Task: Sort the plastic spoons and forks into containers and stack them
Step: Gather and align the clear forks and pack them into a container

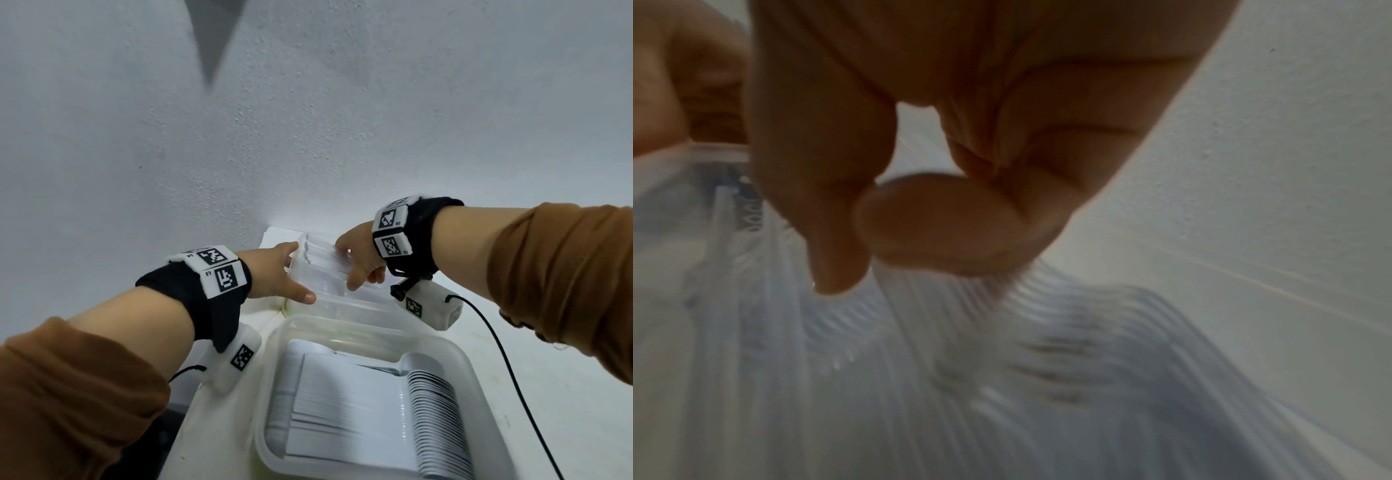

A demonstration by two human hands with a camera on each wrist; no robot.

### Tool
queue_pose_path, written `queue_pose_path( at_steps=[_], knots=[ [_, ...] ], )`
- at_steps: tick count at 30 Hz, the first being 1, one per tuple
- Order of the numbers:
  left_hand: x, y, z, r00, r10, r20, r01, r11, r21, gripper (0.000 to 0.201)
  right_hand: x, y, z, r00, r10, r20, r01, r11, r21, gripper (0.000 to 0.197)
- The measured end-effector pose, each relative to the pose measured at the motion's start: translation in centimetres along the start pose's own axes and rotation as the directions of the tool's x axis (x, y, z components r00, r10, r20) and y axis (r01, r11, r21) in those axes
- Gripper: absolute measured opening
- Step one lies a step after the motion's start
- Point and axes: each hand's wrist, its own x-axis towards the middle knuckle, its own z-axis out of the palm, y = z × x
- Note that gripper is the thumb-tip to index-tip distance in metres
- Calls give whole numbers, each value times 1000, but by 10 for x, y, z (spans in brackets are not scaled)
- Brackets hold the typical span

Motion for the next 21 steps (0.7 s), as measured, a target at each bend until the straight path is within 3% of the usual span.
queue_pose_path(
  at_steps=[13,17,21],
  knots=[
    [5,-4,0,1000,-2,1,2,1000,20,108,10,-8,2,992,16,127,-8,998,-61,46],
    [6,-5,-1,1000,1,6,-1,1000,8,108,6,-7,-1,994,9,105,-4,999,-43,56],
    [6,-3,-1,1000,3,5,-3,1000,8,106,3,-6,-2,999,1,39,3,995,-99,53]
  ],
)
